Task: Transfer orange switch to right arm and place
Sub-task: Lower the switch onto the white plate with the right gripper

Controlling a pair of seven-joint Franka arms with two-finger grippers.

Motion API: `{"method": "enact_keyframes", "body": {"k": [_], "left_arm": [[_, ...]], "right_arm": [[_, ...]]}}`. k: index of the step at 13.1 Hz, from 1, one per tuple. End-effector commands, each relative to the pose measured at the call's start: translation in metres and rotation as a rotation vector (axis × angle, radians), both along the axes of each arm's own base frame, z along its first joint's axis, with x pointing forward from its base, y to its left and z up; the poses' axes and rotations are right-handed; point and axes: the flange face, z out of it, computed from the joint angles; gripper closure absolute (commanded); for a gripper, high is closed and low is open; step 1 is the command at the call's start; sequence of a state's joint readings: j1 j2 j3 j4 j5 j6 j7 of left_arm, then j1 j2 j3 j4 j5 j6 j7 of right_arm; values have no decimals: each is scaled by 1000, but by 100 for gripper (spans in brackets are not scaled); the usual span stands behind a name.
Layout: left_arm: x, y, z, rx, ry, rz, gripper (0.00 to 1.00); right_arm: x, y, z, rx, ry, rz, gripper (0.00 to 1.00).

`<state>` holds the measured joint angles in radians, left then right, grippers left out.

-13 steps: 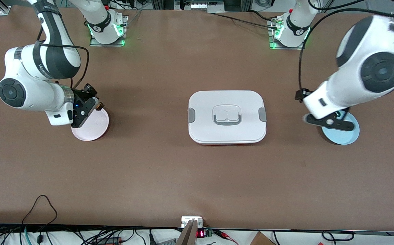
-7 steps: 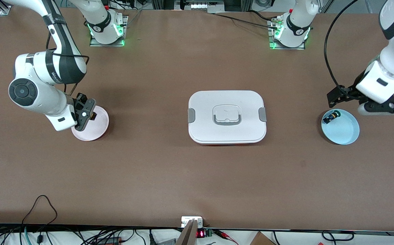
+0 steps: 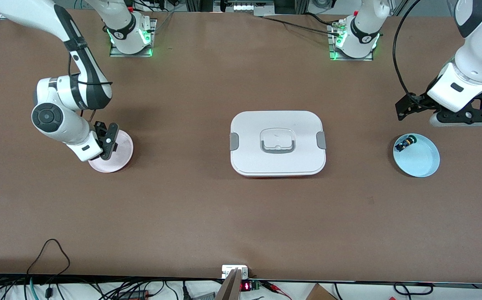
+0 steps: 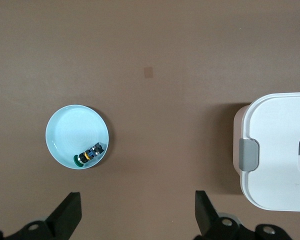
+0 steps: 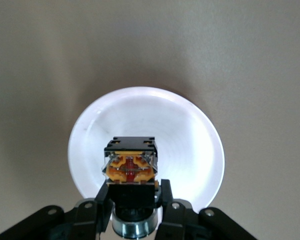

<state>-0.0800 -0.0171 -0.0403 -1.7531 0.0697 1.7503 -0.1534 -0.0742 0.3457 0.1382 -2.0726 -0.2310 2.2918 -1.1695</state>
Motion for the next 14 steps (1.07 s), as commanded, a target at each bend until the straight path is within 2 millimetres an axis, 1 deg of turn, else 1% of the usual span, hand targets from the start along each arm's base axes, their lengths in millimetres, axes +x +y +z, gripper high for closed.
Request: {"method": "enact_keyframes", "body": {"k": [1,4,5,7,8,9,10,11,13,14], "left_arm": [[-2,-4,14,-14,0,11,0],[-5,-5,14,-12,29,15,0],[-5,-8,15,-10,27,10,0],[-5,-6,15,-12,29,14,0],[-5,-6,15,-12,29,14,0],[-5,-6,15,-10,28,13,0],[-5,-6,14,-7,30,12,0],[-5,-5,14,-7,28,13,0],[-5,-3,13,-8,31,15,0],[-2,-2,10,-7,35,11,0]], "right_arm": [[-12,-14,-31,20,-9,26,83],[-24,-20,-64,42,-2,17,83],[-28,-22,-71,52,-19,16,83],[-33,-24,-76,63,-37,39,83],[-34,-25,-76,61,-35,19,69],[-31,-25,-71,62,-42,-6,1],[-27,-26,-59,52,-38,-54,0],[-24,-26,-43,38,-15,-142,0],[-9,-13,-5,53,25,-376,0],[-1,-5,14,51,35,-441,0]]}}
